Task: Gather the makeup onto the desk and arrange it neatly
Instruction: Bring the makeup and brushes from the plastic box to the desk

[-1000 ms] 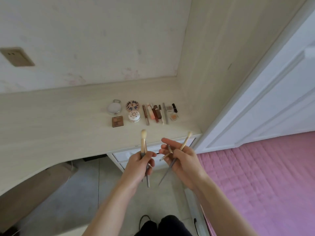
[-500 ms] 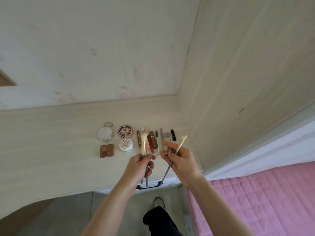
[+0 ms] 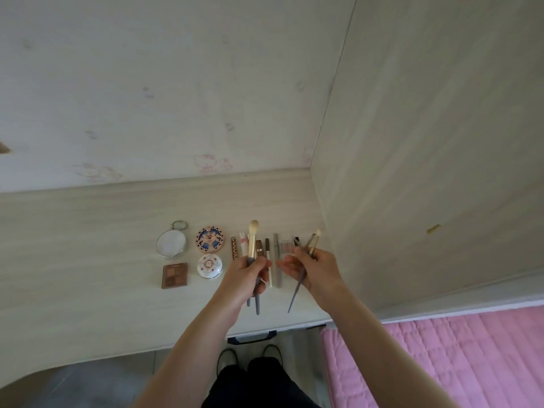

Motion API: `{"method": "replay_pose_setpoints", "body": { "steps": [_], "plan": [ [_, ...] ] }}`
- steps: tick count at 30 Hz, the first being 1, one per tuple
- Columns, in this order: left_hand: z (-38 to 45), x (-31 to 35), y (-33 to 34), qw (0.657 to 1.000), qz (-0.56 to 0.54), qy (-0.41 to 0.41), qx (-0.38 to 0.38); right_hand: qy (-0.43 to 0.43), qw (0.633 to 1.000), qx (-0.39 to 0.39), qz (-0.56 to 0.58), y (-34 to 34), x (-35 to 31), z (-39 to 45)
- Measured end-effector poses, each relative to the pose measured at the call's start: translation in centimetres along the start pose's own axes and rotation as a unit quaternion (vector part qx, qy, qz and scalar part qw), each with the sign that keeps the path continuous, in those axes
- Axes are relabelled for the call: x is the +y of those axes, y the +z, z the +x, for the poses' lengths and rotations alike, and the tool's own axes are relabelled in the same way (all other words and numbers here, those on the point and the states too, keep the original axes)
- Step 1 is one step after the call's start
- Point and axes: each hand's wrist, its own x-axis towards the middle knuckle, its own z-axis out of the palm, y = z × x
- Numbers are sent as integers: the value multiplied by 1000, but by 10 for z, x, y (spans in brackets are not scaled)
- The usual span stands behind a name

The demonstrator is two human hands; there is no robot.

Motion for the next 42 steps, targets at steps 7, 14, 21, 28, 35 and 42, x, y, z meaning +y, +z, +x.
{"method": "replay_pose_setpoints", "body": {
  "steps": [7,14,21,28,35,42],
  "plan": [
    [26,9,17,999,29,-19,-24,27,941,74,-329,-21,-15,18],
    [48,8,42,996,64,-29,-52,6,851,73,-521,-35,-31,24],
    [61,4,62,992,85,-53,-81,-19,805,54,-591,-40,-27,28],
    [77,-14,81,996,33,-73,-42,-9,927,72,-368,-56,-12,52],
    [97,-22,106,992,74,-88,-45,42,902,88,-420,-57,-7,83],
    [119,-22,118,982,179,-65,-17,37,885,85,-457,-61,-3,98]
  ]
}}
